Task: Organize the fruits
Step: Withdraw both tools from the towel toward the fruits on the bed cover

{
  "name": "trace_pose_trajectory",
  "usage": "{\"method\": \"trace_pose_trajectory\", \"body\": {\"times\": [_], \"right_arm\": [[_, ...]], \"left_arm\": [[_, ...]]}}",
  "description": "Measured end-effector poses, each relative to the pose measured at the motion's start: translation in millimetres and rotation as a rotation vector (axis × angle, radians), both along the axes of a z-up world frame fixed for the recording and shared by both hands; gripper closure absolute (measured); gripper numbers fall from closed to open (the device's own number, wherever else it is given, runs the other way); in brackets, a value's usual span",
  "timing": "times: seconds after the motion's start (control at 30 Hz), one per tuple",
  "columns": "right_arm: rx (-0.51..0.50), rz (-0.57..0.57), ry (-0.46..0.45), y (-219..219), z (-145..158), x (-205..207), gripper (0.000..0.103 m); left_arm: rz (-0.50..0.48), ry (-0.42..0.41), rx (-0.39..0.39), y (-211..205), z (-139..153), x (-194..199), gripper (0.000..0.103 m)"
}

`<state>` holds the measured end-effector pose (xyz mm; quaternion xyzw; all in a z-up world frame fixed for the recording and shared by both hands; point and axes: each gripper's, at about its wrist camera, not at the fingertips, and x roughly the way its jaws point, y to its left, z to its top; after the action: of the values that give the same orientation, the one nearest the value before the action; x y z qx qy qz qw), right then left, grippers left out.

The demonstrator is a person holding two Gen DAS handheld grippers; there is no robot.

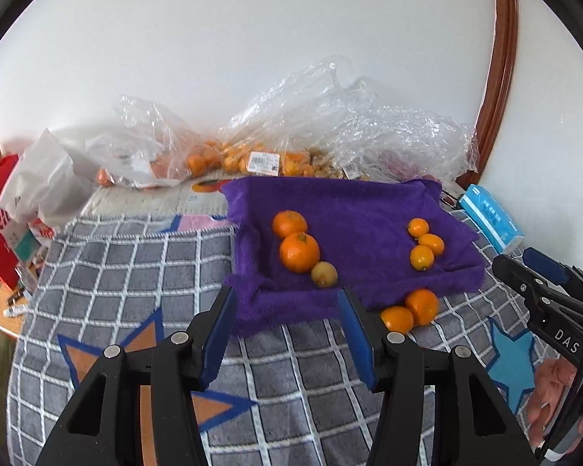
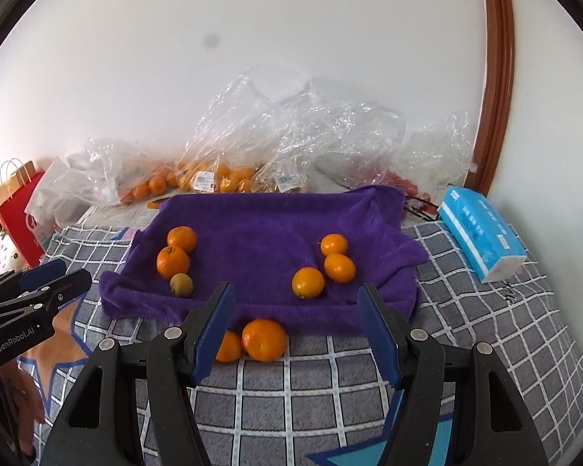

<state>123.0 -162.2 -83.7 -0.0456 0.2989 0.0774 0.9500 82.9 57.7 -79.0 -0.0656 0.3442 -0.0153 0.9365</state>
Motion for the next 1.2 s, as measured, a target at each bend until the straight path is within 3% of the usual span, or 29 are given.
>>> {"method": "trace_pose_trajectory", "body": {"times": [0.17, 0.4, 0.57, 0.73, 1.07, 1.2], "right_arm": [[-0.027, 0.007, -0.017, -2.2, 2.4, -19.4, 0.038], [0.040, 0.046, 0.055, -8.3, -11.7, -24.6, 0.038], [0.063, 0.033, 0.103, -10.2, -28.2, -19.1, 0.038], [0.086, 0.022, 0.114, -16.2, -33.7, -14.9, 0.039], [0.068, 0.037, 0.161, -12.1, -56.0, 1.1, 0.058], [0.065, 0.058, 0.178, -3.5, -59.3, 11.6, 0.062]], "left_arm": [[0.003, 0.018, -0.050, 0.6, -5.2, -7.4, 0.052], [0.012, 0.012, -0.054, 6.9, -16.1, -19.7, 0.052], [0.024, 0.072, -0.029, 16.4, -30.8, -11.7, 0.052], [0.037, 0.133, -0.070, 25.0, -47.5, 0.6, 0.052], [0.021, 0.132, -0.115, 37.8, -76.9, 8.0, 0.053], [0.012, 0.111, -0.090, 34.3, -79.7, 5.5, 0.052]]}}
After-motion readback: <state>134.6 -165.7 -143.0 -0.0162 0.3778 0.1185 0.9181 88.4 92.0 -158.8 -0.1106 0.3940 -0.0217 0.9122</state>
